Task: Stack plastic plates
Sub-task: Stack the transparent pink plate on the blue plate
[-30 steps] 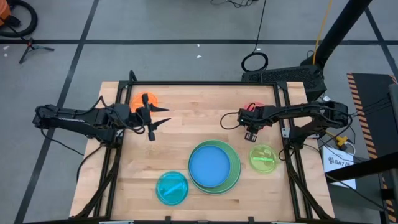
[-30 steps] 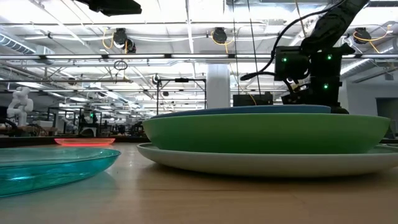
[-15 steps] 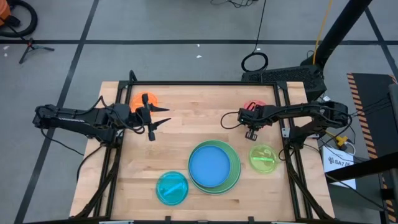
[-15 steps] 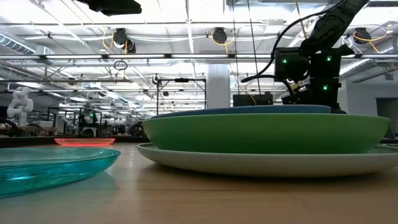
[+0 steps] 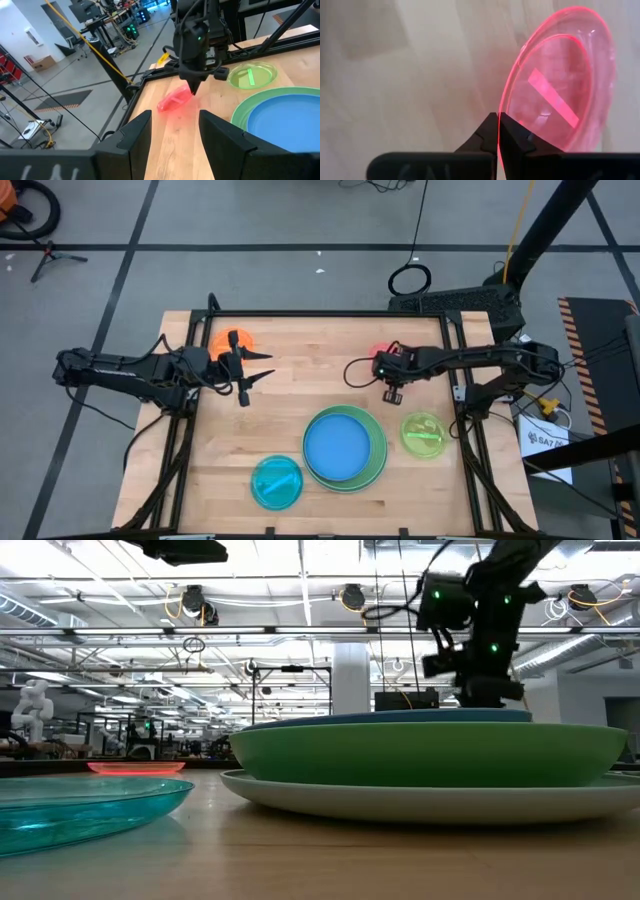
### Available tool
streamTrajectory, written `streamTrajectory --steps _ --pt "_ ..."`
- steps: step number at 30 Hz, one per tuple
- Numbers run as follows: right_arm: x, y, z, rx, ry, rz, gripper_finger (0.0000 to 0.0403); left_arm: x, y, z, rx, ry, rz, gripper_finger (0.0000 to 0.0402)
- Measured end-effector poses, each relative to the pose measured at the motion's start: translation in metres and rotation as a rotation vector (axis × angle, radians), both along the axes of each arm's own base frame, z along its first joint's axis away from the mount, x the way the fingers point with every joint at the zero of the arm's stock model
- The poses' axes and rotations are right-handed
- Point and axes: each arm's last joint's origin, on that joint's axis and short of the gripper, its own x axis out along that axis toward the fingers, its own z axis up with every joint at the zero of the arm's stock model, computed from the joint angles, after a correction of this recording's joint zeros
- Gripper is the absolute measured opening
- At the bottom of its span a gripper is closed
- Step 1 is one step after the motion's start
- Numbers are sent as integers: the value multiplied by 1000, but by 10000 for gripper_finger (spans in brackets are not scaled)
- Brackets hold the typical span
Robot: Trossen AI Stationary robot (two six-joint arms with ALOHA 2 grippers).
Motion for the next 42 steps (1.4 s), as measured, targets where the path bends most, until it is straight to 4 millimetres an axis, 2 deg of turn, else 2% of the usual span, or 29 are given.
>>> streamTrajectory --steps 12,22,27,33,42 --pt "36 41 51 -70 -168 166 1 0 0 0 -9 -2 2 170" --pt "52 103 97 -19 -358 370 0 0 0 0 -16 -4 3 170" --pt "56 135 105 99 -498 463 0 0 0 0 -22 -5 4 170" --pt "59 169 107 115 -599 590 0 0 0 0 -30 -8 6 170" --pt "61 197 87 93 -527 734 0 0 0 0 -44 -12 8 170"
